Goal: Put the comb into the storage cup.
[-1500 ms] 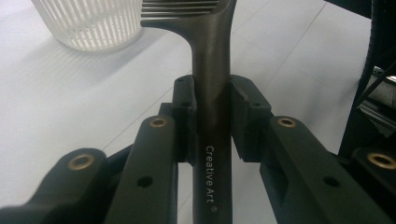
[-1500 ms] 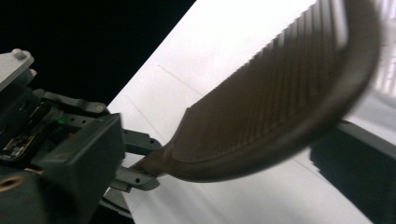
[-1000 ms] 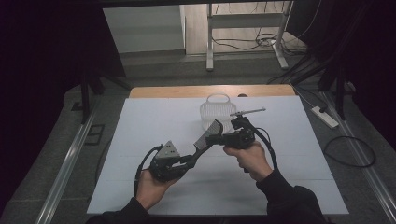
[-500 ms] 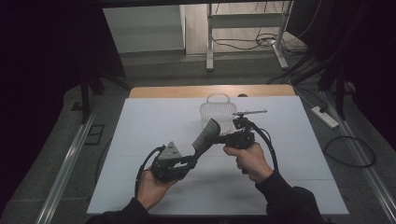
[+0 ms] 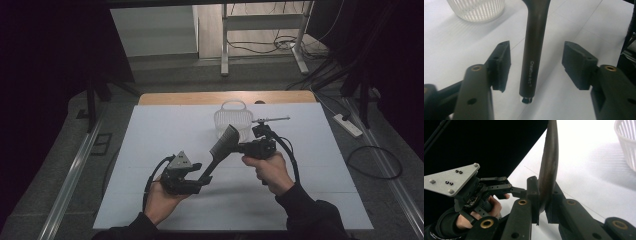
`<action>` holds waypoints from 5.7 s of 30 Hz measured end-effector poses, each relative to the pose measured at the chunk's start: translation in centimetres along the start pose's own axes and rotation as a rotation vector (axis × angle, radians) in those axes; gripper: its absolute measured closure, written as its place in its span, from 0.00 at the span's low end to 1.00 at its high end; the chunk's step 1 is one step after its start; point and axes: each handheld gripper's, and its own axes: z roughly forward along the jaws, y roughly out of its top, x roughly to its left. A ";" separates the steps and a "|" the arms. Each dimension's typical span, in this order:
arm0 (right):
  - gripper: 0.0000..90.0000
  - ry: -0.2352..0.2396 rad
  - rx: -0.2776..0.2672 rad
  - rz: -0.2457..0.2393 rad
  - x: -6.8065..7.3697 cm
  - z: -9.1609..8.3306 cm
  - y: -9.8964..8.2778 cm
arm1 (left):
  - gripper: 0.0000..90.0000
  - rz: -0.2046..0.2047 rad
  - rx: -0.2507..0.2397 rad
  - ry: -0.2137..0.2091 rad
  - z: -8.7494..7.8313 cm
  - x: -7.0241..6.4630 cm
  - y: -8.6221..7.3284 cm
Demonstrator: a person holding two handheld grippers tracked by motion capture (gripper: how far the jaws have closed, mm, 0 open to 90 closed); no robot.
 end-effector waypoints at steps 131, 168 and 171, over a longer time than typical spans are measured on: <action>0.93 -0.234 -0.254 -0.029 -3.4 -5.5 8.9 | 0.00 -0.158 -0.043 0.061 -10.8 1.7 -8.1; 0.93 -0.355 -0.271 -0.043 -5.9 -3.9 10.6 | 0.00 -0.153 -0.025 0.129 -11.8 1.2 -8.7; 0.93 -0.372 -0.261 -0.057 -6.0 -3.4 10.5 | 0.00 -0.154 -0.026 0.130 -11.8 1.2 -8.7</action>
